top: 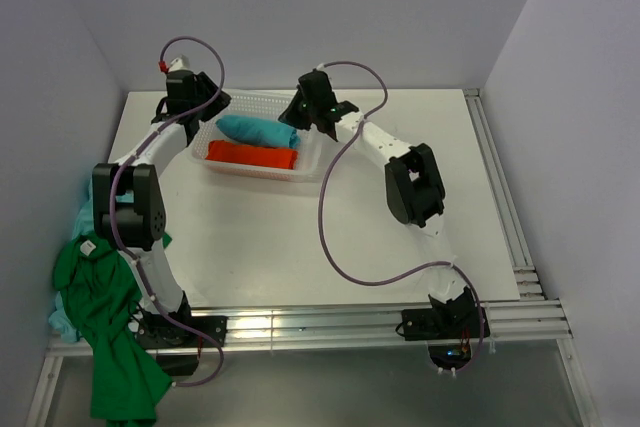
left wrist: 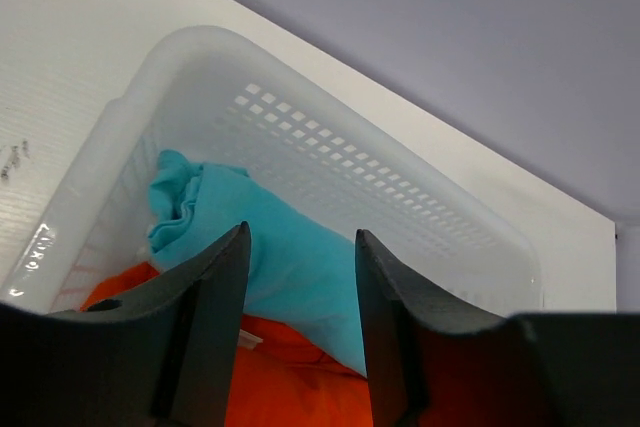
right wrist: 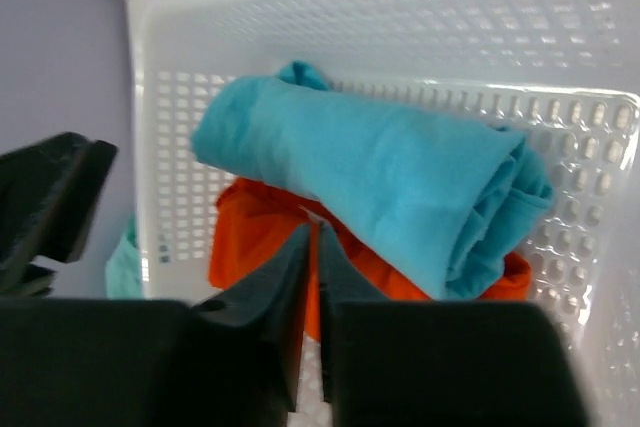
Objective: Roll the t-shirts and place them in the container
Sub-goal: Place the rolled tshirt into the container
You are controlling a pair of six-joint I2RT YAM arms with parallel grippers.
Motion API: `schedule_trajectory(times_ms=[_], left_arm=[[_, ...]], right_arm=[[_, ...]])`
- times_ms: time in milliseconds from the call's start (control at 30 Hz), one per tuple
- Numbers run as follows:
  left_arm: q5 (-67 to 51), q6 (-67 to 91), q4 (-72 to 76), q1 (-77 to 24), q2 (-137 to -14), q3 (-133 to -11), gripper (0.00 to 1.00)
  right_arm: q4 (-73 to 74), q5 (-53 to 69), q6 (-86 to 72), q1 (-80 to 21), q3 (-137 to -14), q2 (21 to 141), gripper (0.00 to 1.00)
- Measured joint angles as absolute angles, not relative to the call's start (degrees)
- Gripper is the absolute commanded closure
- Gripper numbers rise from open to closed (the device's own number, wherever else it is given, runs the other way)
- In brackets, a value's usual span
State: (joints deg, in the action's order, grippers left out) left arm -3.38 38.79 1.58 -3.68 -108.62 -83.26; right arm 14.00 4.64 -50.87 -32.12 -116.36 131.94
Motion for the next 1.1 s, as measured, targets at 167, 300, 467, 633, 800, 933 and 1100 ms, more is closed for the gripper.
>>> schedule_trajectory(times_ms=[167, 300, 467, 633, 800, 933, 1100], left_arm=[[-6.3, 40.3, 2.9, -3.9, -112.0, -83.4, 0.58], [-7.0, 41.2, 2.6, -3.9, -117.6, -83.4, 0.6], [-7.2, 41.4, 3.2, -4.0, -121.6, -83.7, 0.6], [-7.4, 41.7, 4.3, -4.1, -121.6, -84.0, 0.52], [-7.7, 41.5, 5.1, -4.2, -120.6, -83.5, 0.47], [-7.7, 41.3, 4.4, -4.2, -116.8, -83.0, 0.46], [-7.2, 40.4, 3.3, -4.9, -107.3, -81.1, 0.42]], right_arm=[[16.3, 5.3, -53.1, -32.2, -118.4, 136.1, 1.0], [19.5, 4.0, -55.1, -32.2, -121.7, 140.1, 1.0], [22.9, 1.0, -57.2, -32.1, -124.5, 142.6, 1.0], [23.6, -0.8, -58.3, -31.9, -124.7, 142.6, 1.0], [23.5, -0.5, -56.6, -31.3, -125.5, 142.6, 0.92], [22.7, -0.1, -52.8, -30.8, -126.1, 141.5, 0.89], [19.4, 0.8, -48.5, -30.7, -115.4, 131.7, 0.73]])
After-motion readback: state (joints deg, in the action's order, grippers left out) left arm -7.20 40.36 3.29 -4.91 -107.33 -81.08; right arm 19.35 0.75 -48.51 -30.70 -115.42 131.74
